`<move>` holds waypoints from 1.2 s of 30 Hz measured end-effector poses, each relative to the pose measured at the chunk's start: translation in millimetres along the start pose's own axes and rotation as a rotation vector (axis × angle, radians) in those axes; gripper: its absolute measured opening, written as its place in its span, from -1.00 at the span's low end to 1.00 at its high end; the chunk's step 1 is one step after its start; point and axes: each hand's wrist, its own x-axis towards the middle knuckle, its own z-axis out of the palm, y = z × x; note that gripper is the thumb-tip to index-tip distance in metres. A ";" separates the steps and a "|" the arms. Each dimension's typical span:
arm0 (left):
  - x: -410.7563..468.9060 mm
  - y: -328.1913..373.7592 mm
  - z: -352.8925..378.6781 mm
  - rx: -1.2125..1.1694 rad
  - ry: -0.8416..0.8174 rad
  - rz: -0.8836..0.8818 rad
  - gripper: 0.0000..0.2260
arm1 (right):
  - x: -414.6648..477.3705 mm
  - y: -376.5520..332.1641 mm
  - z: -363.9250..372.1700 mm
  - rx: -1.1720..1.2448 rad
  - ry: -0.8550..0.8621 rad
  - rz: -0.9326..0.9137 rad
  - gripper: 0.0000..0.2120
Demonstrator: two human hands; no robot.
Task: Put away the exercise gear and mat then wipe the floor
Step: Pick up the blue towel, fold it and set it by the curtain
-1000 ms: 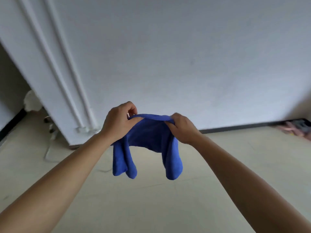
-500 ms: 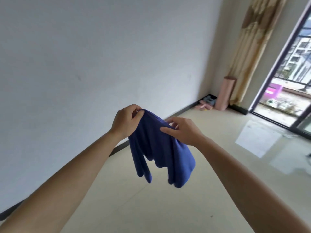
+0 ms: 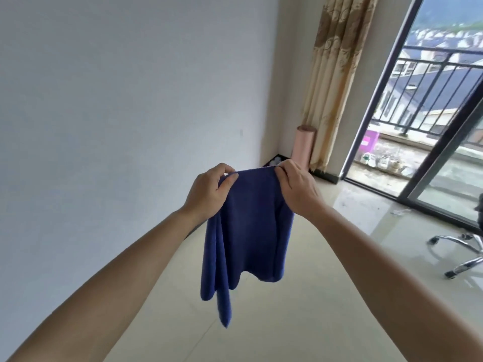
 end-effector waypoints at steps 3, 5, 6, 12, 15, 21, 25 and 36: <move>97.0 -6.2 29.4 -0.004 -0.015 0.032 -0.83 | 69.1 48.5 -16.4 -0.188 -0.013 -0.021 -0.74; 158.6 -4.6 49.9 0.003 -0.020 0.062 -0.83 | 111.0 80.3 -31.2 -0.282 0.015 -0.045 -0.78; 187.5 -3.2 61.9 0.015 -0.019 0.079 -0.83 | 129.9 96.3 -38.7 -0.316 0.023 -0.055 -0.78; 350.6 3.6 155.1 0.115 -0.028 0.191 -0.82 | 244.4 217.7 -68.5 -0.377 0.071 -0.016 -0.69; 428.0 6.5 207.4 0.118 -0.002 0.208 -0.81 | 309.9 280.8 -71.8 -0.354 0.080 0.008 -0.73; 588.9 30.0 281.0 0.100 0.083 0.168 -0.85 | 457.7 389.4 -98.9 -0.276 0.046 -0.008 -0.74; 683.1 39.2 304.5 0.159 0.113 0.160 -0.86 | 555.6 431.2 -113.2 -0.177 0.053 0.038 -0.75; 929.6 -39.1 394.7 0.005 0.287 0.122 -0.88 | 812.1 550.5 -69.7 0.073 0.080 0.039 -0.78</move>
